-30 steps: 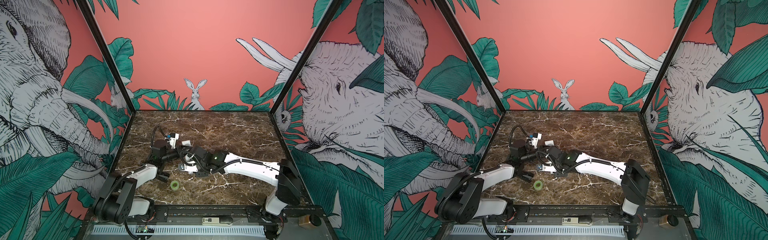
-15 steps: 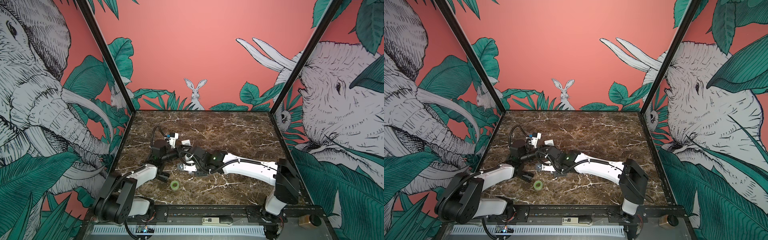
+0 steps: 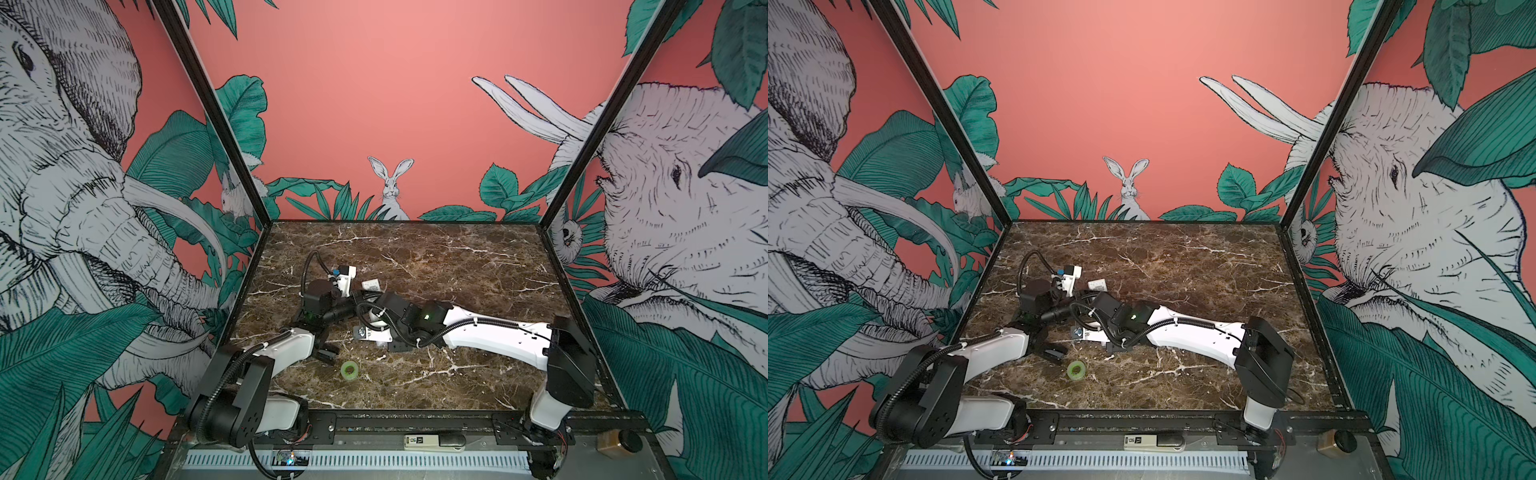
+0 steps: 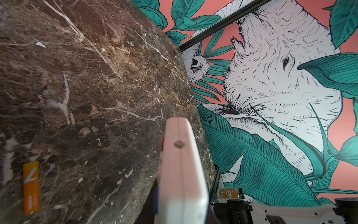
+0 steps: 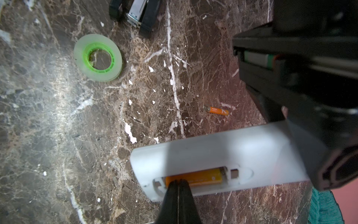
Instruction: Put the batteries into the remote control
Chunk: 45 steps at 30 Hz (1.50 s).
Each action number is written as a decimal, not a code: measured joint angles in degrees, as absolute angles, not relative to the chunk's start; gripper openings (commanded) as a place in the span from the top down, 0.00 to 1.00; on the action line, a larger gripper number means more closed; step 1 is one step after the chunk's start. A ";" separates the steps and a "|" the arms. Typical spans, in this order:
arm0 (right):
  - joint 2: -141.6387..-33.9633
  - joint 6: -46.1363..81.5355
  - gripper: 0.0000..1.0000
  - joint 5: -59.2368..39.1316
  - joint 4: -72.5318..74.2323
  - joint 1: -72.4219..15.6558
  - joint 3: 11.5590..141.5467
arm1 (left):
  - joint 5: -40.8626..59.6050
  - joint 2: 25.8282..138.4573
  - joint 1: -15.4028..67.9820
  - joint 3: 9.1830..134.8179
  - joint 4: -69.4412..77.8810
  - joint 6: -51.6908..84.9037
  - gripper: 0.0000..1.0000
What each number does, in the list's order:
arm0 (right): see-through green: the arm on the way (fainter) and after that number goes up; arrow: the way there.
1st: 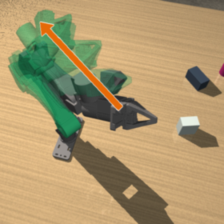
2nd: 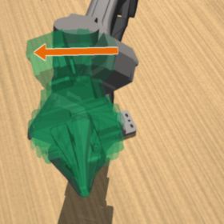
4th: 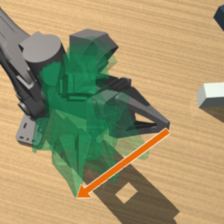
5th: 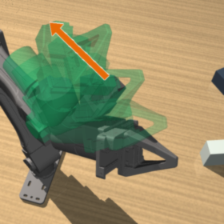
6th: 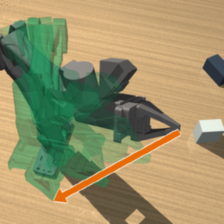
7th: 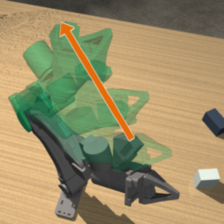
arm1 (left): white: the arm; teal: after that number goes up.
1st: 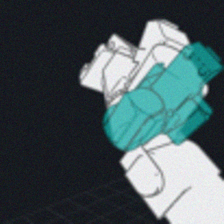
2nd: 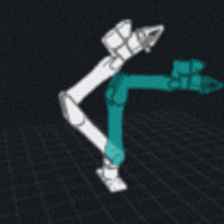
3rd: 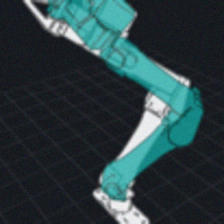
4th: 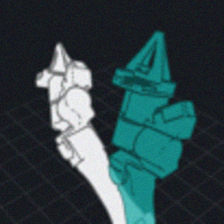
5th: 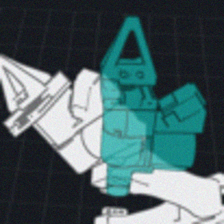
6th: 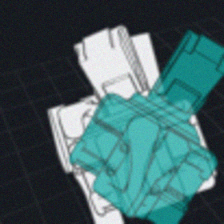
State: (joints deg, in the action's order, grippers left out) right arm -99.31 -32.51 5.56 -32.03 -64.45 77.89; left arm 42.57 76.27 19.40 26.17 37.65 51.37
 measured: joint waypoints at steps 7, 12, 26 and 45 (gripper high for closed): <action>-99.74 -31.83 0.93 5.56 -31.92 -64.36 77.89 | 42.22 76.25 19.40 25.98 37.56 50.94 1.00; -99.70 -31.11 0.88 5.32 -31.88 -64.29 77.95 | 41.69 75.57 19.33 25.80 36.82 50.43 1.00; -93.76 -22.37 0.71 2.70 -31.83 -63.22 78.56 | 42.74 75.20 12.86 24.38 37.63 52.58 1.00; -105.47 7.79 0.46 -3.38 -35.33 -51.53 95.46 | 42.33 68.51 1.63 23.42 27.11 45.32 1.00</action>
State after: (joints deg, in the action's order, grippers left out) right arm -105.47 7.79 -3.38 -35.33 -51.53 95.46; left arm 42.33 68.51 1.63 23.42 27.11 45.32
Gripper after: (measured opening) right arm 0.530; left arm 0.211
